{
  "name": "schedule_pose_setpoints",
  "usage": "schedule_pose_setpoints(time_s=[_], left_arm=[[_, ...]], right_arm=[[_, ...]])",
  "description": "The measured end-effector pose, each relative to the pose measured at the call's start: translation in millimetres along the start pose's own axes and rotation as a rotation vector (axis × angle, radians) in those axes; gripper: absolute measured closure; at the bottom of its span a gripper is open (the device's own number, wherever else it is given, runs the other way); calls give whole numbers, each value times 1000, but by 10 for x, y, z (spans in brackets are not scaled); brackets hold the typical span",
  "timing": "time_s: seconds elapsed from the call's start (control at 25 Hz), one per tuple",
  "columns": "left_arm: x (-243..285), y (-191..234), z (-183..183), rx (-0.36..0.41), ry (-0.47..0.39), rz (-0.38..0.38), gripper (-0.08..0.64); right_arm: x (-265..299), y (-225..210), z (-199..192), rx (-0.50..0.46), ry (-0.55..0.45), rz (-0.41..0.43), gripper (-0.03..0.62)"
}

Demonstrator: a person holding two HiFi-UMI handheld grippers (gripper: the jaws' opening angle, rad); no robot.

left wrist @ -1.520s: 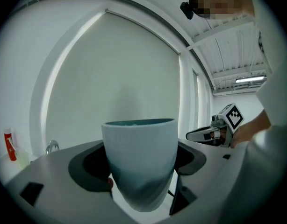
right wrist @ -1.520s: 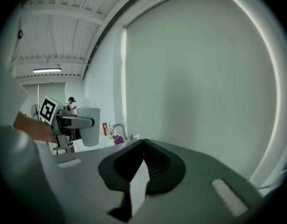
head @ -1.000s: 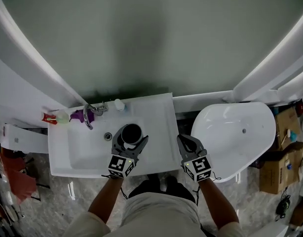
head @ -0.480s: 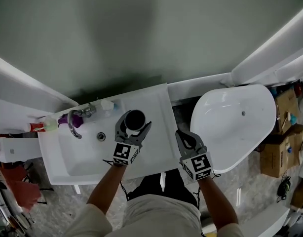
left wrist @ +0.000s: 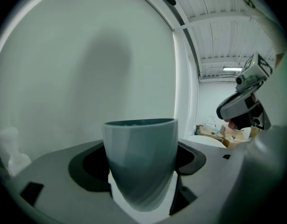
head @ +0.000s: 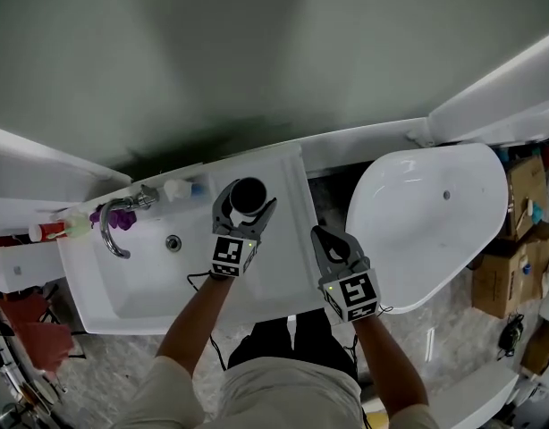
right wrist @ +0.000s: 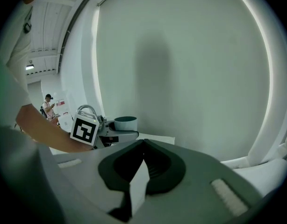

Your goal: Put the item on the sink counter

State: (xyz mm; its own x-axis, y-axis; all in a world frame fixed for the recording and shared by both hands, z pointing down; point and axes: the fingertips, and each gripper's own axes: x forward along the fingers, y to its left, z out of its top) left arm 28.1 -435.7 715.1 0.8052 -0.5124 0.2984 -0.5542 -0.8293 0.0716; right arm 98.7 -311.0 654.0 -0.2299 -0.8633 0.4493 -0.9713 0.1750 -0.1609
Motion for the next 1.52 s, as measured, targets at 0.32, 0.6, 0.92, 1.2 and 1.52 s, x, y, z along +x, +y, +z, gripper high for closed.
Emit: schedule_pose_setpoints(time_s=[0.32, 0.6, 0.92, 1.2, 1.52], left_arm=[[520, 27, -323, 16, 18, 10, 179], [831, 81, -436, 22, 14, 36, 179], [948, 93, -558, 66, 18, 47, 179], [895, 75, -650, 80, 22, 30, 178], [821, 59, -699, 92, 57, 30, 179]], right_arm=[[212, -196, -191, 26, 11, 0, 586], [331, -291, -399, 42, 37, 7, 586], [384, -354, -460, 52, 46, 10, 586], [408, -395, -455, 50, 44, 5, 586], [420, -341, -408, 44, 41, 7, 586]])
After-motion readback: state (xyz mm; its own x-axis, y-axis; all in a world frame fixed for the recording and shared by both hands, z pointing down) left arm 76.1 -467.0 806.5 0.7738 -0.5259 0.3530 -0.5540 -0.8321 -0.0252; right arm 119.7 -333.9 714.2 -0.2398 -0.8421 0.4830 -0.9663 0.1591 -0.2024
